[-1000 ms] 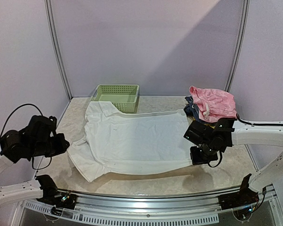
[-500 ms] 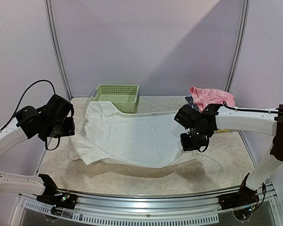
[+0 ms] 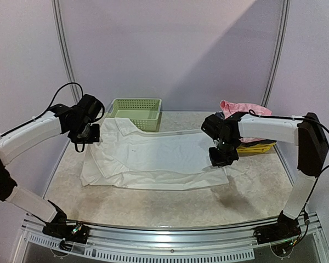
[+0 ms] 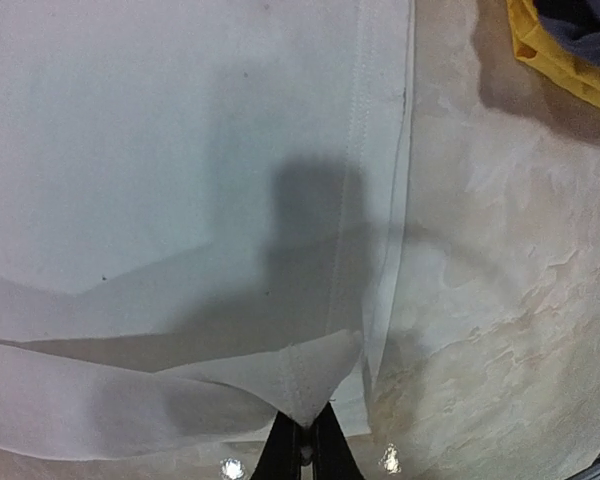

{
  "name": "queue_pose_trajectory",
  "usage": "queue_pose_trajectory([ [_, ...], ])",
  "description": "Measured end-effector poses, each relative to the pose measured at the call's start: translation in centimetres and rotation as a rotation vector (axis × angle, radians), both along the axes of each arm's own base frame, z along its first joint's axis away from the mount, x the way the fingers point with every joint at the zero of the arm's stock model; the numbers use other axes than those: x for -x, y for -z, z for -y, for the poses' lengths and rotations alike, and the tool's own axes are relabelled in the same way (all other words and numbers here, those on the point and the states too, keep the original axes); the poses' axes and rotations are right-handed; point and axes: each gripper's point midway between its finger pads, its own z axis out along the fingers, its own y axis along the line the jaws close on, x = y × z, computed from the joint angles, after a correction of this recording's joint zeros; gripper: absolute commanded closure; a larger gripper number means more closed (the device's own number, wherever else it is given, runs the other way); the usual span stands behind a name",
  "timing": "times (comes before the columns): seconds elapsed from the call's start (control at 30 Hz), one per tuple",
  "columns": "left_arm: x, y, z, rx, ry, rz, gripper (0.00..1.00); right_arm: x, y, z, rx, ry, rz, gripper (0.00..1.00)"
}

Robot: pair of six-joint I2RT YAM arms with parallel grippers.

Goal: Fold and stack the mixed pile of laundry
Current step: Pick up the flattened T-shirt from the center of the board, then fold the flattened T-shirt at the center of the board.

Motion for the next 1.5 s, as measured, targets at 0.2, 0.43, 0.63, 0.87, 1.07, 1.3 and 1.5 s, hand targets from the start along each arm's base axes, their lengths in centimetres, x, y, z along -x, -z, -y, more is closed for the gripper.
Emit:
queue_pose_trajectory([
  [0.2, -3.0, 1.9, 0.1, -0.04, -0.008, -0.057, 1.0, -0.3, 3.0, 0.6, 0.048, 0.005, -0.079, 0.98],
  [0.43, -5.0, 3.3, 0.5, -0.067, 0.015, -0.08, 1.0, -1.2, 2.6, 0.4, 0.041, 0.01, -0.072, 0.98],
  [0.63, -7.3, 4.6, 1.2, -0.11, 0.043, -0.089, 1.0, -1.3, 3.4, 0.8, 0.057, 0.02, -0.092, 0.98],
  [0.87, -9.9, 6.5, 1.6, -0.183, 0.063, -0.107, 1.0, -1.3, 3.8, 1.0, 0.065, 0.023, -0.101, 0.97],
  [1.07, -11.3, 7.2, 1.1, -0.235, 0.07, -0.093, 0.91, -1.4, 4.0, 1.4, 0.07, 0.034, -0.101, 0.9],
  [1.3, -13.3, 7.4, 0.9, -0.251, 0.071, -0.05, 0.48, -2.1, 4.7, 2.9, 0.088, 0.077, -0.087, 0.66],
  [1.5, -14.0, 5.9, 1.1, -0.236, 0.058, -0.001, 0.01, -2.5, 5.3, 4.9, 0.101, 0.124, -0.066, 0.36],
])
